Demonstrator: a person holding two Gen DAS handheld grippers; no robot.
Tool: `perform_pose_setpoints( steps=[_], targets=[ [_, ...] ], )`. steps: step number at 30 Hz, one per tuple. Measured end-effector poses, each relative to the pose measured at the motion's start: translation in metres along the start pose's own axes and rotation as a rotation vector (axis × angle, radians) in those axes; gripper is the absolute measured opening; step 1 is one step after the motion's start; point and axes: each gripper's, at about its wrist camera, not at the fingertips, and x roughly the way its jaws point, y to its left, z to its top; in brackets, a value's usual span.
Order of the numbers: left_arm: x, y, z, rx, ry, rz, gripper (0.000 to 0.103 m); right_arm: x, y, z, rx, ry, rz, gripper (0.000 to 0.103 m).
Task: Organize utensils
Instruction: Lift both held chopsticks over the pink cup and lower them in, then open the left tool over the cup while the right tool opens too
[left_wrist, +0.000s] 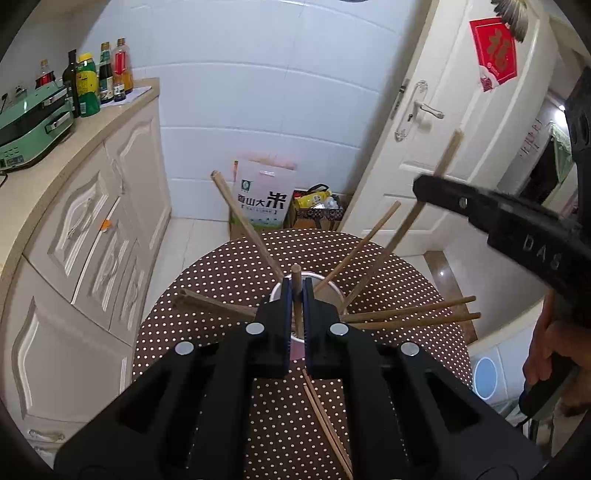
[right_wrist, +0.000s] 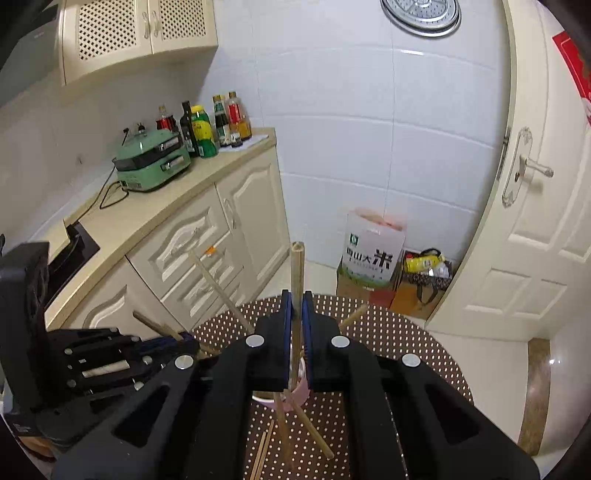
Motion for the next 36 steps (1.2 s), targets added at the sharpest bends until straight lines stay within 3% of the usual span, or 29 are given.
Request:
perform_pose_setpoints(
  steps=[17, 36],
  targets=[
    [0.001, 0.003, -0.001, -0.004, 0.021, 0.034, 0.007, 0.022, -0.002, -0.02, 0.038, 0.11, -0.015, 0.005],
    [-0.013, 0.001, -0.002, -0.009, 0.001, 0.06, 0.007, 0.008, 0.004, -0.025, 0.064, 0.096, -0.006, 0.007]
  ],
)
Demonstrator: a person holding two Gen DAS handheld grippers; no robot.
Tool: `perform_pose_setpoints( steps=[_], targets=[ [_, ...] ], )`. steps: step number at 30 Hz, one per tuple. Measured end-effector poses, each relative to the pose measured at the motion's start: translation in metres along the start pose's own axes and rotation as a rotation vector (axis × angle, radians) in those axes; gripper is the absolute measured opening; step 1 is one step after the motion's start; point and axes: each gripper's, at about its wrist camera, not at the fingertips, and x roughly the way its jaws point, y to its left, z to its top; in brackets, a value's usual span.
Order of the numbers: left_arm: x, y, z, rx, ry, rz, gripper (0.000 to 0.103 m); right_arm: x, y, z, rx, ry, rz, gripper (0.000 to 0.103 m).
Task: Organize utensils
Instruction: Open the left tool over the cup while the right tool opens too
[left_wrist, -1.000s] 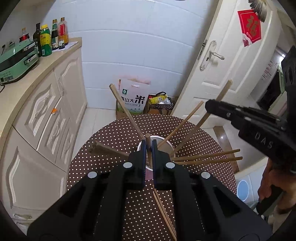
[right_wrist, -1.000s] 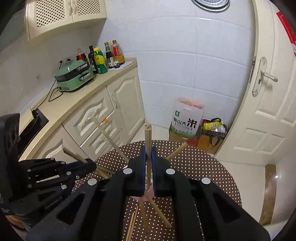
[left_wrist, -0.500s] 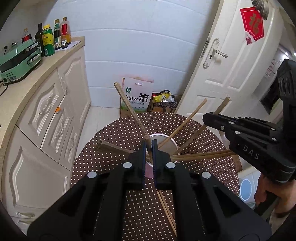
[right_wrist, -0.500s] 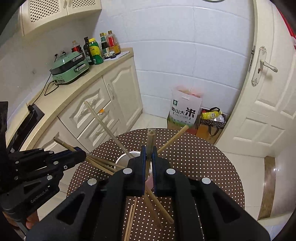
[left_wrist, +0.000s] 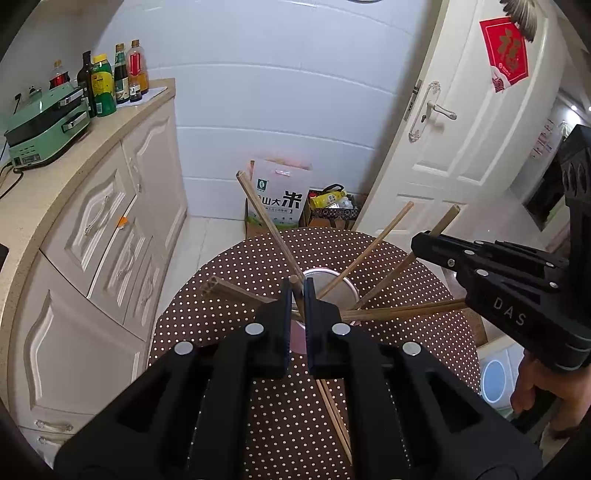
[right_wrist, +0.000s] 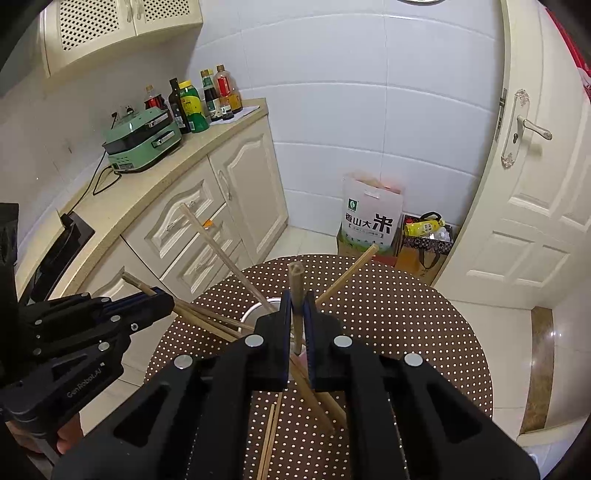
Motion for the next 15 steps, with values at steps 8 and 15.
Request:
perform_pose_setpoints(
  steps=[8, 15],
  targets=[
    [-0.021, 0.002, -0.001, -0.013, -0.064, -0.015, 0.061, -0.019, 0.0, 0.001, 0.02, -0.041, -0.002, 0.021],
    [-0.033, 0.002, -0.004, -0.018, -0.08, -0.013, 0.061, -0.036, 0.001, -0.006, 0.047, -0.068, -0.002, 0.023]
  ],
)
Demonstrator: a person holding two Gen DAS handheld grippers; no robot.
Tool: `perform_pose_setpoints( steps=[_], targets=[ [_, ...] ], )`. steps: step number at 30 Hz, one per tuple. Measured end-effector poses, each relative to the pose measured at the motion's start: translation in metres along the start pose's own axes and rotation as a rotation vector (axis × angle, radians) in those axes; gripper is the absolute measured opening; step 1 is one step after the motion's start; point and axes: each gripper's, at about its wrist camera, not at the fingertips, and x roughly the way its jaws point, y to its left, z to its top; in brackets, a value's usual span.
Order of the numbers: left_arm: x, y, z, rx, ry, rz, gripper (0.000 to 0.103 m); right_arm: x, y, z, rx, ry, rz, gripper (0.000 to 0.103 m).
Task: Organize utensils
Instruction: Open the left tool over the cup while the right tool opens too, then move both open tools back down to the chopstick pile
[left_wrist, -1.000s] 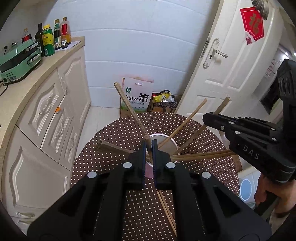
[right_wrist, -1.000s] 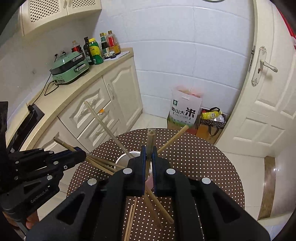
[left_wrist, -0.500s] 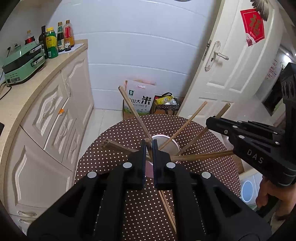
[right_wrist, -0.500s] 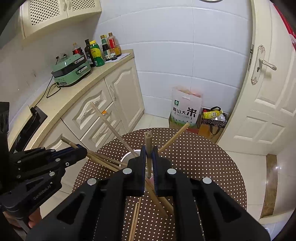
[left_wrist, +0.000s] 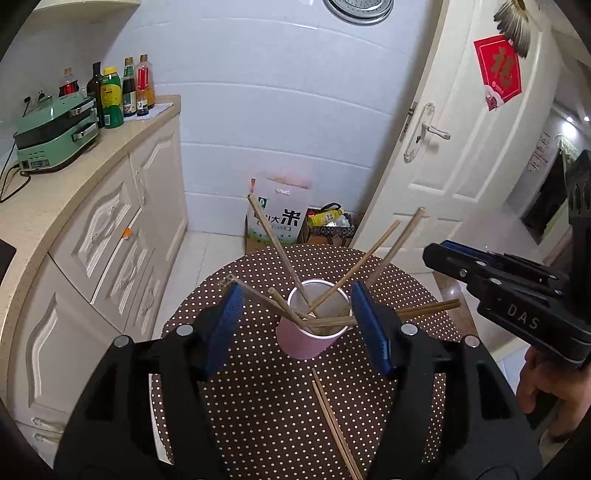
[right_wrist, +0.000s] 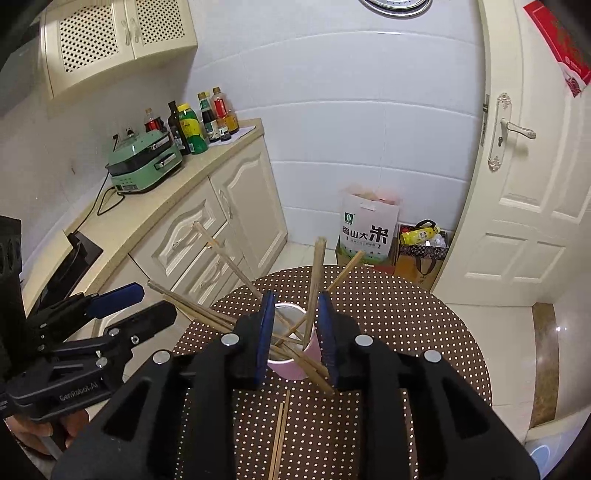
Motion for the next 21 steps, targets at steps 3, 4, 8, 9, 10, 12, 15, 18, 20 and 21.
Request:
perform_pose_setpoints(
  steps=[3, 4, 8, 9, 10, 12, 15, 18, 20, 21],
  targets=[
    [-0.008, 0.004, -0.001, -0.007, -0.018, 0.006, 0.063, -0.008, 0.0, -0.004, 0.01, -0.009, 0.0, 0.023],
    [-0.011, 0.006, -0.001, -0.012, -0.024, 0.008, 0.064, -0.01, 0.0, -0.006, 0.015, -0.01, -0.001, 0.023],
    [-0.02, 0.015, -0.005, -0.037, -0.041, 0.028, 0.065, -0.02, 0.001, -0.014, 0.037, -0.016, -0.005, 0.023],
    [-0.021, 0.018, -0.006, -0.04, -0.042, 0.034, 0.065, -0.021, 0.001, -0.016, 0.041, -0.017, -0.006, 0.023],
    [-0.022, 0.021, -0.009, -0.045, -0.042, 0.039, 0.065, -0.023, 0.001, -0.018, 0.044, -0.016, -0.007, 0.023],
    [-0.024, 0.026, -0.013, -0.058, -0.039, 0.048, 0.065, -0.026, 0.002, -0.025, 0.054, -0.012, -0.011, 0.023],
    [-0.026, 0.034, -0.022, -0.08, -0.035, 0.062, 0.066, -0.03, 0.0, -0.035, 0.07, -0.002, -0.016, 0.023],
    [-0.02, 0.04, -0.034, -0.093, -0.007, 0.079, 0.067, -0.03, -0.001, -0.046, 0.086, 0.018, -0.017, 0.023],
    [-0.014, 0.041, -0.043, -0.1, 0.018, 0.087, 0.067, -0.027, -0.001, -0.055, 0.091, 0.04, -0.018, 0.023],
    [-0.009, 0.042, -0.049, -0.108, 0.039, 0.091, 0.067, -0.025, -0.001, -0.06, 0.093, 0.053, -0.017, 0.023]
  ],
)
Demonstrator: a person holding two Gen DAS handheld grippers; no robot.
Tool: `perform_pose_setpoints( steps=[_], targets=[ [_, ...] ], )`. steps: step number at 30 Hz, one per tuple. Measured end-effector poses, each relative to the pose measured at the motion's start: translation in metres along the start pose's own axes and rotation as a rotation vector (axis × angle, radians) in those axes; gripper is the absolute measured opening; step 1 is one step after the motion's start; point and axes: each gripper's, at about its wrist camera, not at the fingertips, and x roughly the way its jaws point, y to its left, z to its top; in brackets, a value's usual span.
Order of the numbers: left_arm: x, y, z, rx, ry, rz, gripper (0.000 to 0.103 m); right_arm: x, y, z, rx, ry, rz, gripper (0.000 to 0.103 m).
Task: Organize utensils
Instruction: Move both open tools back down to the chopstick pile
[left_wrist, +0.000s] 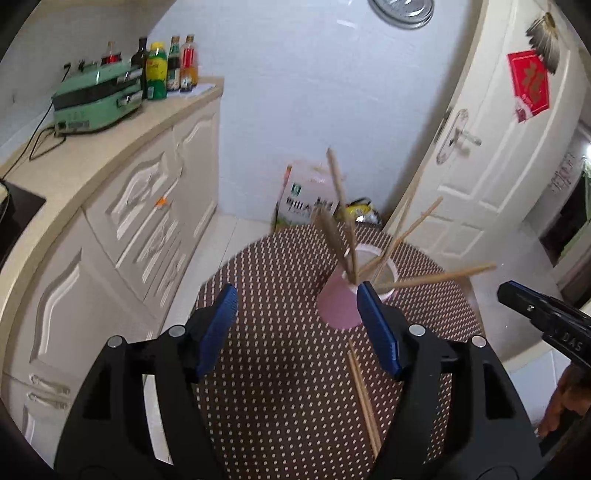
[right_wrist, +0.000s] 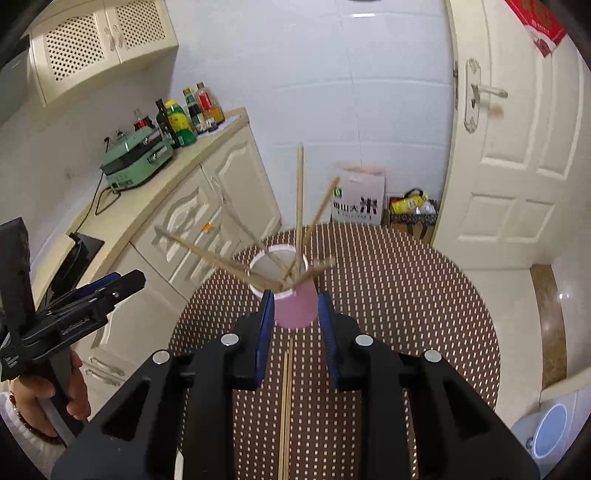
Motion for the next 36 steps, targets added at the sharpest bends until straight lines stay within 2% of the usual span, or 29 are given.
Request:
perform_pose_setpoints(
  steps=[5, 13, 20, 32, 36],
  targets=[
    [0.027, 0.0, -0.025, -0.022, 0.096, 0.004, 0.067, 0.014, -0.002, -0.02, -0.001, 0.066, -0.002, 0.023],
    [0.08, -0.03, -0.06, 0.036, 0.257, -0.018, 0.067, 0.046, -0.014, -0.044, 0.01, 0.176, 0.002, 0.023],
    [0.122, -0.053, -0.084, 0.105, 0.375, 0.008, 0.067, 0.07, -0.029, -0.055, 0.067, 0.253, 0.028, 0.023],
    [0.16, -0.061, -0.109, 0.124, 0.482, 0.061, 0.067, 0.095, -0.047, -0.06, 0.113, 0.328, 0.053, 0.023],
    [0.163, -0.06, -0.108, 0.11, 0.479, 0.061, 0.069, 0.099, -0.048, -0.058, 0.113, 0.337, 0.056, 0.023]
  ],
)
